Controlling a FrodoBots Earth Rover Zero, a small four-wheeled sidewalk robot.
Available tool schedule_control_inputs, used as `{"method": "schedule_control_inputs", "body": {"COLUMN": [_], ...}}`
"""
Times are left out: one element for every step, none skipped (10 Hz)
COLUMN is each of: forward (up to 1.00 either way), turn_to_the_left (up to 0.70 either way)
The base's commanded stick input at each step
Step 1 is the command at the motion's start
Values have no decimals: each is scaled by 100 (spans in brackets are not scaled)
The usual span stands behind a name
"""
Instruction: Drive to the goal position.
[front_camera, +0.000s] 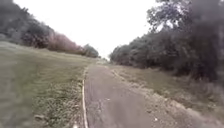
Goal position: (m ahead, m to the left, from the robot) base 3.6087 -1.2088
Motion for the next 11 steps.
{"method": "schedule_control_inputs", "body": {"forward": [60,60,60,60,60,60,60,60,60,60,60], "turn_to_the_left": [0,0,0,0,0,0,0,0,0,0,0]}}
